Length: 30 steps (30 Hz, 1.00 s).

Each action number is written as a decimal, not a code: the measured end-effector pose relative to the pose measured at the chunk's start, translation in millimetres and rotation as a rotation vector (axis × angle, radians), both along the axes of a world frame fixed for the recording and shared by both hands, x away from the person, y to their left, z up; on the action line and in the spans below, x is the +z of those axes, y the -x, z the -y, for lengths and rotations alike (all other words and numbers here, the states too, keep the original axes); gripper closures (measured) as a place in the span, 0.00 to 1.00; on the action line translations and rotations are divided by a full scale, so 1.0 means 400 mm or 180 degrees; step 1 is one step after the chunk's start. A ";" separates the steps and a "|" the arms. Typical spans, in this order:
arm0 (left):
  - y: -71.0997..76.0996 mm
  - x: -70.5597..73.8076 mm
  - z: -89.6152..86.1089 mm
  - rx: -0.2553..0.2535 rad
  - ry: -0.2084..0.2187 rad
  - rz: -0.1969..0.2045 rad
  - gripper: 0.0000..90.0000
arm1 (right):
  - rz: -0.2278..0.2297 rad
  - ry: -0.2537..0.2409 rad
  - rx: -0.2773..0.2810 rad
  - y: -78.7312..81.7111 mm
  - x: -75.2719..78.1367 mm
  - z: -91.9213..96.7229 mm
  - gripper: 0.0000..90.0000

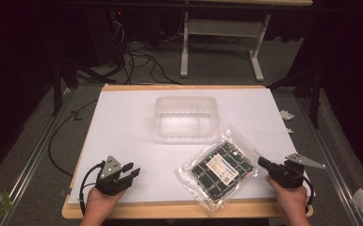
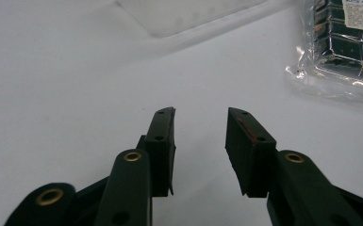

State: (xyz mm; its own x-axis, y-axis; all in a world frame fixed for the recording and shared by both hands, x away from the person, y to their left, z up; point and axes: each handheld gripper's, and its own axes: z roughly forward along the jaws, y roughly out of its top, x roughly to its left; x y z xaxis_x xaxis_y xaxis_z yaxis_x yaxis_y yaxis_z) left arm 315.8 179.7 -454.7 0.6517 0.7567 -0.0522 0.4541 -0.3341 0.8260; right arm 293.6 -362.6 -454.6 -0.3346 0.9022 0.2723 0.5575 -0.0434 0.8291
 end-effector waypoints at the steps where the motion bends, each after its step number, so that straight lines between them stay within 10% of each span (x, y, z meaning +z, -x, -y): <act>1: 0.000 0.000 0.000 0.0008 0.0003 -0.0002 0.68 | 0.0023 0.0003 -0.0005 0.003 0.005 -0.002 1.00; 13: -0.007 0.019 0.014 0.0057 0.0362 -0.0134 0.44 | 0.0569 0.0105 0.0142 0.043 0.114 -0.036 1.00; 30: -0.050 0.053 0.150 -0.0388 0.0577 -0.0197 0.30 | 0.1089 0.0112 0.0464 -0.015 0.252 -0.127 1.00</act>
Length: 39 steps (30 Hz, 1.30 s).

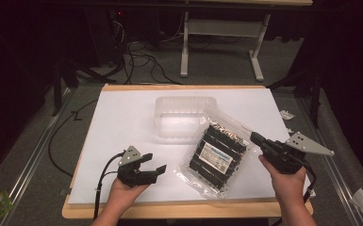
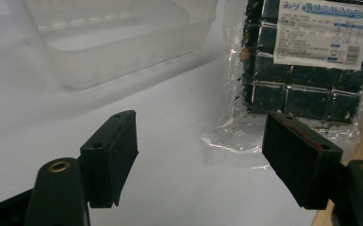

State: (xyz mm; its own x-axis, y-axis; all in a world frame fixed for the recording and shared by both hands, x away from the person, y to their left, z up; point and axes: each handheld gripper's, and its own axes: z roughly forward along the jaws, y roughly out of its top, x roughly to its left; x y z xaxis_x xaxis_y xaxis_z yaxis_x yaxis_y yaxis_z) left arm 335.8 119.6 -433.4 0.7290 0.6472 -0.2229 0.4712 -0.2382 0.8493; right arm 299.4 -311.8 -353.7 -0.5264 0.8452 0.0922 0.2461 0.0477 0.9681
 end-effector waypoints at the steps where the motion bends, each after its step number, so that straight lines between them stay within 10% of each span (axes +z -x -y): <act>1: -0.003 0.002 0.007 0.0002 0.0028 0.0006 0.30 | -0.0010 -0.0021 0.0015 -0.003 0.003 -0.002 1.00; 22: -0.120 0.008 0.211 -0.0426 0.0179 -0.0061 0.22 | 0.0045 0.0000 0.0135 -0.010 0.047 -0.038 1.00; 27: -0.138 0.004 0.223 -0.0545 0.0383 -0.0120 0.36 | 0.0056 0.0015 0.0136 -0.011 0.041 -0.032 1.00; 34: -0.154 -0.002 0.197 -0.0177 0.0270 -0.0015 0.62 | 0.0039 0.0017 0.0135 -0.008 0.036 -0.026 1.00; 39: -0.175 -0.048 0.214 -0.0373 0.0339 -0.0310 0.65 | 0.0057 0.0027 0.0132 -0.010 0.036 -0.028 1.00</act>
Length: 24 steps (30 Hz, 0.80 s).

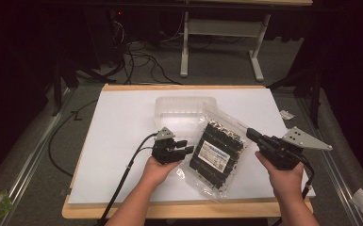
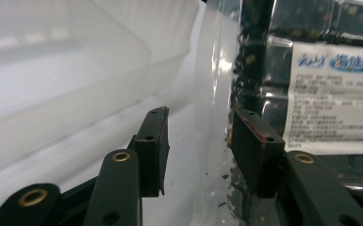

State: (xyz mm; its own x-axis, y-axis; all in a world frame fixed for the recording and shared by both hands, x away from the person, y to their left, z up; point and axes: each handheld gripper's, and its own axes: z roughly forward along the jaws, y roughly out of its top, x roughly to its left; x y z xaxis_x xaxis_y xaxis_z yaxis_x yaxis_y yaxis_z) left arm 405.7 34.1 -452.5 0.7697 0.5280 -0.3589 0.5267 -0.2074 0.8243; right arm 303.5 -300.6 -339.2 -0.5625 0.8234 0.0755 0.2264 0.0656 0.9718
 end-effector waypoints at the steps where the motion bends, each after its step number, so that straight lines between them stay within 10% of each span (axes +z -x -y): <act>1: -0.002 -0.005 -0.002 -0.0017 0.0057 -0.0037 0.67 | -0.0004 0.0014 -0.0002 -0.001 0.001 0.000 1.00; 11: 0.008 -0.002 -0.006 -0.0049 0.0025 0.0024 0.98 | 0.0017 0.0001 0.0007 -0.002 -0.001 -0.003 1.00; 24: 0.121 0.014 -0.055 0.0182 -0.0109 0.0673 1.00 | -0.0002 -0.0109 0.0053 0.000 -0.006 -0.010 1.00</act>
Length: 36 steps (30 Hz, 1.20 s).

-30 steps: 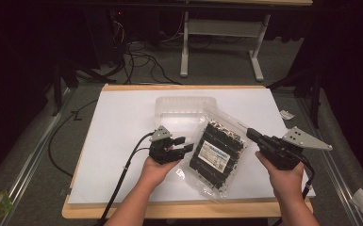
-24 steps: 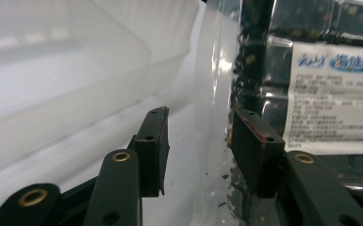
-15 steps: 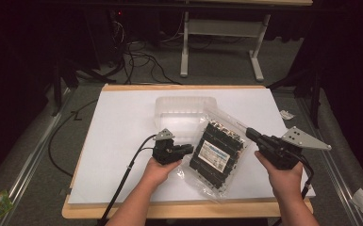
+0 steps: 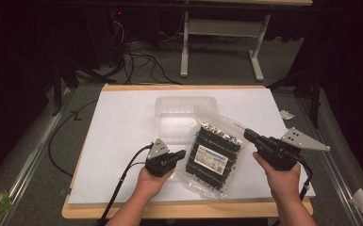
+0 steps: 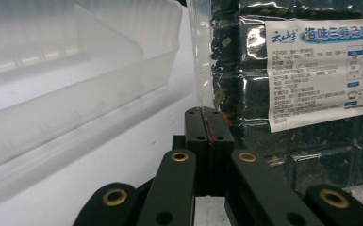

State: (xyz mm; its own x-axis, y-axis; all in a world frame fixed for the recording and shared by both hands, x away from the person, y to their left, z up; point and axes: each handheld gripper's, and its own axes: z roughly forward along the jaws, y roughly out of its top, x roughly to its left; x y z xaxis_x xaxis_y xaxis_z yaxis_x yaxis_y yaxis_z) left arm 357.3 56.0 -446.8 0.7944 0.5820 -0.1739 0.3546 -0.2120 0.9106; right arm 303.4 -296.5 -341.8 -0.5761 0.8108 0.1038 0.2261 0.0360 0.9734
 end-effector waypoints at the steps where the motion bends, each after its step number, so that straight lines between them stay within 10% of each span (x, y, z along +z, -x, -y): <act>1: 0.005 0.002 -0.003 0.0022 0.0007 0.0038 1.00 | -0.0004 -0.0028 0.0010 -0.002 0.002 -0.002 1.00; 15: 0.019 -0.004 -0.013 0.0160 0.0071 0.0249 1.00 | -0.0359 -0.0299 0.0275 -0.033 -0.046 -0.031 0.74; 17: 0.022 -0.006 -0.010 0.0153 0.0058 0.0258 1.00 | -0.0411 -0.0299 0.0265 -0.035 -0.060 -0.029 0.75; 19: 0.020 -0.007 -0.011 0.0152 0.0042 0.0230 1.00 | -0.0430 -0.0260 0.0231 -0.033 -0.073 -0.026 0.99; 25: 0.005 0.008 -0.014 0.0138 0.0019 0.0090 0.98 | -0.0313 -0.0175 0.0354 -0.026 -0.058 -0.030 1.00; 32: -0.047 0.044 -0.029 -0.0256 0.0406 -0.0252 0.36 | -0.0186 -0.0149 0.0486 -0.018 -0.018 -0.044 1.00; 36: -0.073 0.054 -0.005 -0.0651 0.0474 -0.0429 0.29 | -0.0140 -0.0110 0.0523 -0.017 -0.004 -0.055 1.00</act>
